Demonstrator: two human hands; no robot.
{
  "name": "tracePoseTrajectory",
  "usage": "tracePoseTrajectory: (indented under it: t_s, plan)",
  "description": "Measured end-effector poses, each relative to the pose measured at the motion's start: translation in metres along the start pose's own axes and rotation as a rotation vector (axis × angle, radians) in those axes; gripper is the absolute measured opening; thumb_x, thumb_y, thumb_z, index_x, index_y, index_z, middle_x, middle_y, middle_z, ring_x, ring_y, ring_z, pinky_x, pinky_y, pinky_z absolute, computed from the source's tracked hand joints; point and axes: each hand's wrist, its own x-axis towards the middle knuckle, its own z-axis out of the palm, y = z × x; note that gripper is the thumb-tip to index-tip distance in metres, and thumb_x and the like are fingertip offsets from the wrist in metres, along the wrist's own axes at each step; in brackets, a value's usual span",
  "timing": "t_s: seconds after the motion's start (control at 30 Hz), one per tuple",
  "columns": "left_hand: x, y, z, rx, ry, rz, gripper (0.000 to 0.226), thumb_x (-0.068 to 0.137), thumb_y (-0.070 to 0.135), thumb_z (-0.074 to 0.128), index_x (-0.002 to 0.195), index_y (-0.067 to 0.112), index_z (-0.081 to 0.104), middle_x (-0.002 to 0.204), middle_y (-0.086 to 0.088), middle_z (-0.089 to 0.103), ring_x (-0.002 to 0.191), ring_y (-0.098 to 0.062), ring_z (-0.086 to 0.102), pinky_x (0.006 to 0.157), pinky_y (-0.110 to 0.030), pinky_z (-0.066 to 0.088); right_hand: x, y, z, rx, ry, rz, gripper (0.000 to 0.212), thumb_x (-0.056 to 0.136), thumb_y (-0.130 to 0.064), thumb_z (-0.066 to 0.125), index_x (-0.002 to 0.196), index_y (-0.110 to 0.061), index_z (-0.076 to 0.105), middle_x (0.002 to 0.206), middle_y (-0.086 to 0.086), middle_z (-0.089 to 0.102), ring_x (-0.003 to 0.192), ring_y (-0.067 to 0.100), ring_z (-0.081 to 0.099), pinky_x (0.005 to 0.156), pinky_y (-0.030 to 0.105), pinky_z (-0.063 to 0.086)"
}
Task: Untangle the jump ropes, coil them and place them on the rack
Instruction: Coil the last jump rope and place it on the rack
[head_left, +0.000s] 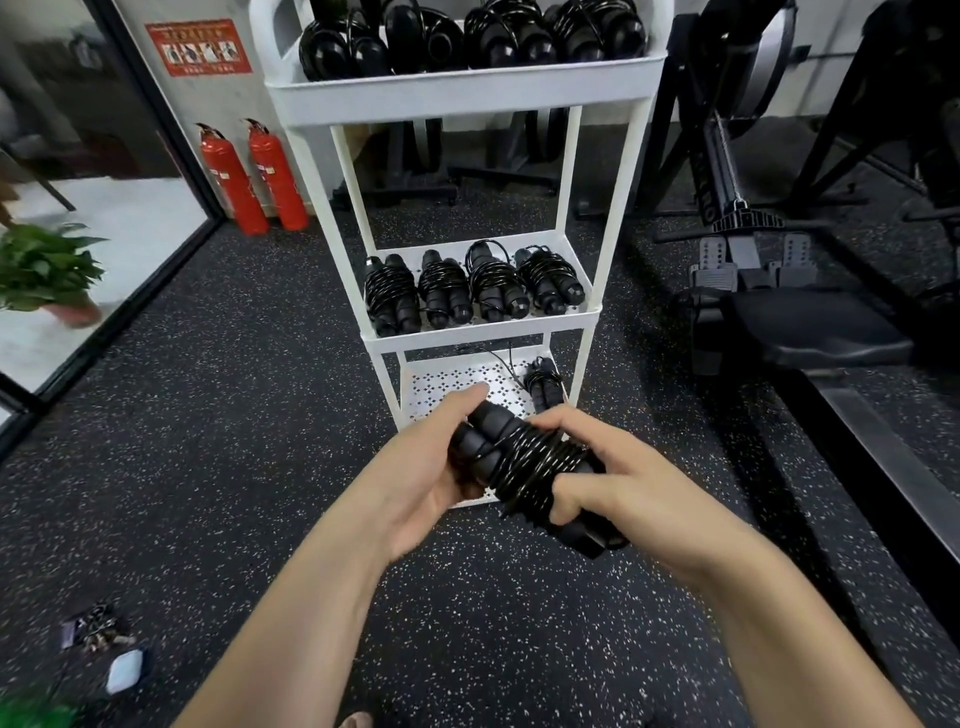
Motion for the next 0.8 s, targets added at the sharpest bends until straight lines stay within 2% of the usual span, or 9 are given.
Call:
tracePoseTrajectory:
  t_s: [0.07,0.17,0.3,0.4,0.53,0.6,0.67,0.73,0.8]
  plan:
    - [0.001,-0.001,0.003,0.111,0.047,0.121,0.064,0.091,0.069,0.069,0.109,0.009,0.079,0.110,-0.018,0.077,0.106,-0.037,0.066,0.116,-0.065,0.044,0.003,0.001,0.001,0.057,0.030,-0.019,0.059,0.072,-0.013,0.069,0.128,-0.034,0.067,0.109,0.023,0.074,0.081,0.027,0.068,0.067,0.041,0.051]
    - [0.001,-0.002,0.006,0.118,0.097,0.259,0.054,0.098,0.067,0.063,0.104,0.017,0.083,0.111,-0.016,0.079,0.120,-0.043,0.067,0.113,-0.060,0.048,0.005,0.000,0.006,0.057,0.099,-0.063,0.060,0.072,-0.014,0.068,0.127,-0.038,0.066,0.103,0.021,0.073,0.077,0.022,0.067,0.065,0.038,0.052]
    - [0.005,-0.004,0.006,-0.014,0.093,0.291,0.053,0.100,0.055,0.068,0.111,0.004,0.079,0.113,-0.022,0.076,0.112,-0.045,0.067,0.114,-0.063,0.047,0.005,0.000,0.008,0.007,0.172,-0.087,0.063,0.070,-0.020,0.070,0.127,-0.045,0.064,0.098,0.014,0.074,0.077,0.020,0.064,0.068,0.039,0.052]
    - [0.005,-0.004,0.005,-0.173,0.035,0.223,0.046,0.096,0.042,0.074,0.116,0.001,0.076,0.111,-0.015,0.072,0.105,-0.029,0.061,0.118,-0.063,0.041,0.004,-0.001,0.008,-0.014,0.212,-0.098,0.062,0.069,-0.022,0.069,0.126,-0.044,0.064,0.094,0.014,0.073,0.075,0.020,0.062,0.067,0.042,0.051]
    - [0.008,-0.006,0.004,-0.351,-0.016,0.118,0.035,0.094,0.034,0.075,0.120,0.012,0.066,0.114,-0.012,0.061,0.108,-0.029,0.055,0.120,-0.057,0.041,0.002,-0.003,0.009,-0.086,0.210,-0.098,0.056,0.073,-0.022,0.071,0.121,-0.050,0.063,0.083,0.008,0.071,0.072,0.019,0.061,0.068,0.042,0.052]
    - [0.010,-0.008,0.001,-0.363,0.000,0.070,0.035,0.097,0.037,0.071,0.122,0.014,0.064,0.115,-0.011,0.058,0.108,-0.028,0.053,0.113,-0.050,0.046,0.000,-0.005,0.008,-0.149,0.205,-0.100,0.053,0.082,-0.016,0.073,0.119,-0.052,0.061,0.085,0.009,0.072,0.071,0.017,0.060,0.067,0.039,0.052]
    - [0.011,-0.009,-0.001,-0.375,0.001,0.012,0.037,0.095,0.038,0.071,0.124,0.016,0.065,0.115,-0.012,0.060,0.108,-0.027,0.054,0.108,-0.046,0.047,-0.001,-0.006,0.009,-0.193,0.205,-0.103,0.054,0.085,-0.012,0.071,0.119,-0.052,0.060,0.084,0.008,0.072,0.068,0.015,0.059,0.067,0.036,0.051]
    - [0.011,-0.007,-0.006,-0.392,0.003,-0.058,0.040,0.088,0.033,0.077,0.123,0.015,0.070,0.113,-0.012,0.067,0.106,-0.026,0.059,0.112,-0.045,0.046,-0.002,-0.007,0.010,-0.210,0.212,-0.100,0.053,0.085,-0.013,0.071,0.118,-0.053,0.060,0.082,0.006,0.073,0.066,0.014,0.058,0.066,0.035,0.050]
    - [0.010,-0.006,-0.010,-0.413,-0.012,-0.113,0.038,0.084,0.026,0.078,0.119,0.012,0.072,0.110,-0.012,0.071,0.100,-0.024,0.063,0.107,-0.042,0.049,-0.002,-0.006,0.009,-0.206,0.221,-0.098,0.053,0.085,-0.012,0.071,0.117,-0.054,0.060,0.083,0.006,0.073,0.066,0.014,0.058,0.066,0.035,0.050]
